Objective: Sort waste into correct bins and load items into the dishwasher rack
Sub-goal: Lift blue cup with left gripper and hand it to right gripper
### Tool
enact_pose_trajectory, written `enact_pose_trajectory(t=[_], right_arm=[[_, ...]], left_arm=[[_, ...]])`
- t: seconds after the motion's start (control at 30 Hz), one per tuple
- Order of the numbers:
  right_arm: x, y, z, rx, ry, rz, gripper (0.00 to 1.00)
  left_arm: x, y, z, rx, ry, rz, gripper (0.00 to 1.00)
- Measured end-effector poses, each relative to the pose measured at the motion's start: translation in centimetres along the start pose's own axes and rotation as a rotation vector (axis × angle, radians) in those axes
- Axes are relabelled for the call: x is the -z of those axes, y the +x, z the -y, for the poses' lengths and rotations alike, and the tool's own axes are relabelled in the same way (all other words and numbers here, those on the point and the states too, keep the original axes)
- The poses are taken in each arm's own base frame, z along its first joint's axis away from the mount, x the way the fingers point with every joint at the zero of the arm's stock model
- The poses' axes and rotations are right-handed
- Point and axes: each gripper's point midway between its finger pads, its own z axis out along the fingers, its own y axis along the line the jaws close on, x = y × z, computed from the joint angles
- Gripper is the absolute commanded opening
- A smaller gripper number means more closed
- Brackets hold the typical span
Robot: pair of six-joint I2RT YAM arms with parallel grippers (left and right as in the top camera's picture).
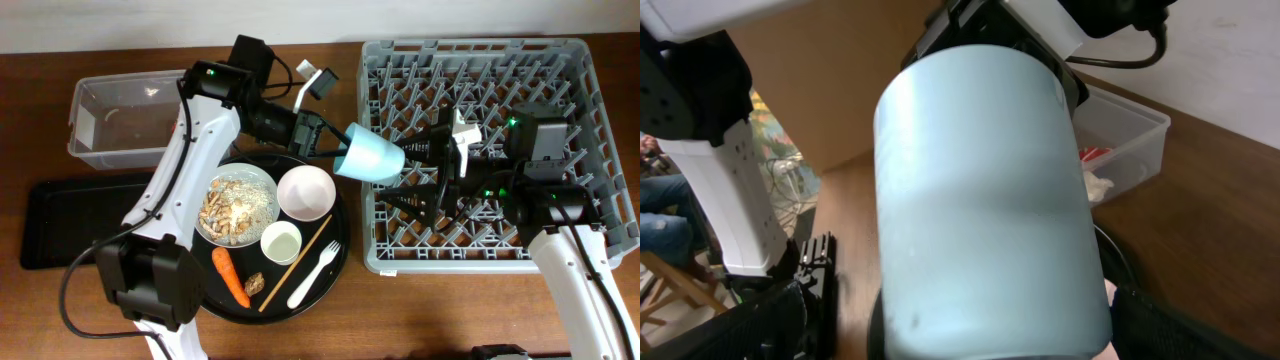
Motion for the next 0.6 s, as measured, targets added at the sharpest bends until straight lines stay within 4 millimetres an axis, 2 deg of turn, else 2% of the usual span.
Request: enact_pose_trajectory(t=[0.03,0.13,0.6], right_arm=[[0.0,0.0,0.0,0.0,-0.001,0.0,1.0],[0.0,0.0,-0.1,0.004,-0.003,0.001,0.92],[0.0,-0.2,0.0,0.021,-0.002,0.005,0.87]], left_arm=[[-0.1,-0.1,0.2,0.0,0.013,0.003,0.0],[-0.1,-0.2,0.6,0.0,0.036,0.011,0.0],[-1.5,0.1,1.7,-0.012,0.074,-0.015,0.0]])
